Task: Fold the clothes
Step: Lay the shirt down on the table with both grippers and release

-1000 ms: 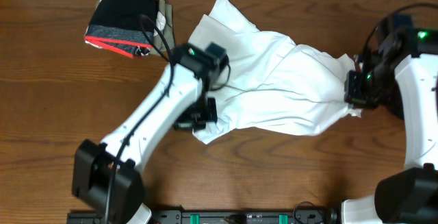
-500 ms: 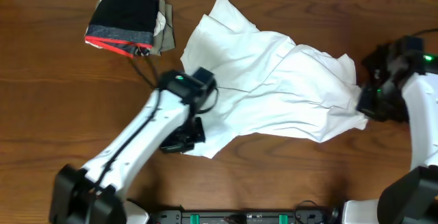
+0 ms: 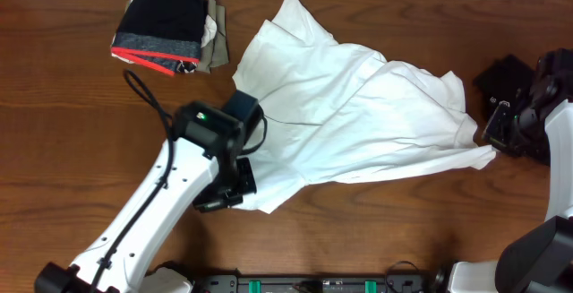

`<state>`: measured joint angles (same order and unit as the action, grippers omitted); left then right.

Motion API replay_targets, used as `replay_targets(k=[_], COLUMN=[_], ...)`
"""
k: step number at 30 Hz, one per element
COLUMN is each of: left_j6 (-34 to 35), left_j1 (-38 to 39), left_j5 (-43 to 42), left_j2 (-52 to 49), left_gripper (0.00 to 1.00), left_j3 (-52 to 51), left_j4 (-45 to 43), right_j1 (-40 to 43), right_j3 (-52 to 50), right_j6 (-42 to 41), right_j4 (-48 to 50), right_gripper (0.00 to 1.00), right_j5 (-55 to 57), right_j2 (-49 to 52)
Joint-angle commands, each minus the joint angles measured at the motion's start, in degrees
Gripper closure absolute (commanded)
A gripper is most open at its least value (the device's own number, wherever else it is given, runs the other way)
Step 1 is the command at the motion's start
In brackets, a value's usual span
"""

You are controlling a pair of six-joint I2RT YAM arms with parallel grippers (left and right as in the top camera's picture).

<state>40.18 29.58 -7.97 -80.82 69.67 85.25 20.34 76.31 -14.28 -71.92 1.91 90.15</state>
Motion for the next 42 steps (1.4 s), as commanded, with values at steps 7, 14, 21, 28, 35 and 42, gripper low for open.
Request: replay_targets(k=[7,14,21,28,35,42], left_j6=[7.9,11.2,14.2,13.7,13.5,13.5], left_j1=[6.7,12.8,17.0,17.2,17.2,17.2], left_j5=[-0.5,-2.2,-2.6,-2.5,-0.3,1.1], left_j2=[0.4,1.2,2.0,2.1,2.1,2.1], left_gripper=[0.94,0.93,0.93,0.68,0.55,0.42], left_j3=[-7.0,-7.7,-7.7,-7.7,-7.7,-7.7], left_j4=[-0.9,1.1,1.2,1.5,1.0,-2.2], right_j1=[0.2,0.3,0.3,0.3,0.3,0.3], right_j3=[0.4,0.4,0.4,0.5,0.5,0.7], right_j6=[-5.2,-6.7,-7.6,-9.2,-9.5,-9.5], right_j4=[0.3,0.4,-0.3,-3.5,-4.4,-5.5], right_gripper=[0.99,0.99,0.99,0.99,0.99,0.91], right_j5=[9.4,10.4,10.3,13.6,13.6,13.8], right_j2=[-1.0,-1.0,-1.0,-1.0,-1.2,-1.9])
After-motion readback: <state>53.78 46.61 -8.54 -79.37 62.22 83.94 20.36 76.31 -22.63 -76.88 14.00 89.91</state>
